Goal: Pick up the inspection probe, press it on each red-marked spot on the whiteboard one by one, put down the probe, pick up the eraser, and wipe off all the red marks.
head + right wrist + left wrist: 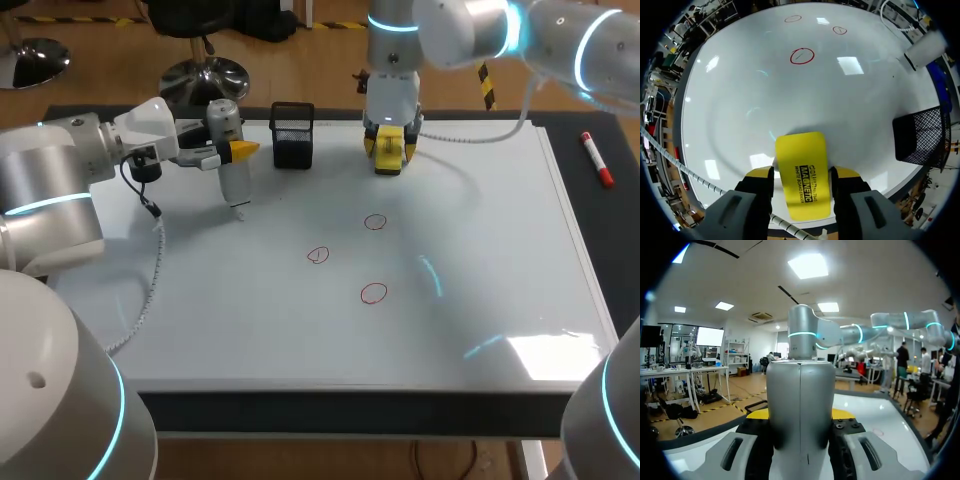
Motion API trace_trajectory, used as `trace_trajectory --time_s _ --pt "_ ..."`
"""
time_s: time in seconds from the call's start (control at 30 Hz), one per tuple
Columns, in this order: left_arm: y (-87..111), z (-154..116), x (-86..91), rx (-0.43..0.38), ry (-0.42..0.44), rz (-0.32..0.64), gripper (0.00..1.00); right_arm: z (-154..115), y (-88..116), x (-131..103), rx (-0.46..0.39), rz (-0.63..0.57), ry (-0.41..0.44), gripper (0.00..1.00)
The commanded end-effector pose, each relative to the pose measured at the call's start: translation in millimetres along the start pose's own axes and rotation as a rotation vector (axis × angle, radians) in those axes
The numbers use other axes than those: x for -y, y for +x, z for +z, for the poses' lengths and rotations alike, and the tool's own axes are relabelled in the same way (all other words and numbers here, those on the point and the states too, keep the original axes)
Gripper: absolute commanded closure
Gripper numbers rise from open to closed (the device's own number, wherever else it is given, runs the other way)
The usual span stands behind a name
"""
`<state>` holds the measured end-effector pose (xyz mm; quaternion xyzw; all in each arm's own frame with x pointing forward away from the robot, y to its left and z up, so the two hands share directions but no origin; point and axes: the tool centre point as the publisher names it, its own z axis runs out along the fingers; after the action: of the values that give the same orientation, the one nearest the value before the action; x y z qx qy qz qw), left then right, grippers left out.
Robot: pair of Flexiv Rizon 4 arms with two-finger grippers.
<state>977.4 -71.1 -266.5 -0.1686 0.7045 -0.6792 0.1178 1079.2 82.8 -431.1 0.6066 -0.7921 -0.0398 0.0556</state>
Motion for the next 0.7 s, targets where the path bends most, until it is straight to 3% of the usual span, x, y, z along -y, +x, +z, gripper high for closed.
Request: trace_trajectory --time_s 0.03,0.2,0.3,0.47,0.53,0.7 --pt "0.0 0.0 0.9 0.000 0.001 0.000 1.00 3.4 1.5 1.7 -0.008 0.002 0.002 0.56" --pt "0.0 0.0 0.9 0.000 0.001 0.000 1.00 3.5 2.0 1.9 -0.008 0.004 0.004 0.58" --pt "0.0 0.0 0.9 0.000 0.001 0.000 1.00 3.6 1.9 1.8 -0.008 0.003 0.005 0.67" --pt "0.0 0.0 0.9 0.000 0.001 0.000 1.00 3.6 1.9 1.8 -0.007 0.006 0.008 0.95" --pt "0.0 0.0 0.9 0.000 0.001 0.000 1.00 2.7 1.9 1.6 -0.008 0.005 0.009 1.00" --pt "0.0 0.0 0.9 0.000 0.001 0.000 1.00 -0.6 2.9 0.5 -0.004 0.011 0.015 1.00"
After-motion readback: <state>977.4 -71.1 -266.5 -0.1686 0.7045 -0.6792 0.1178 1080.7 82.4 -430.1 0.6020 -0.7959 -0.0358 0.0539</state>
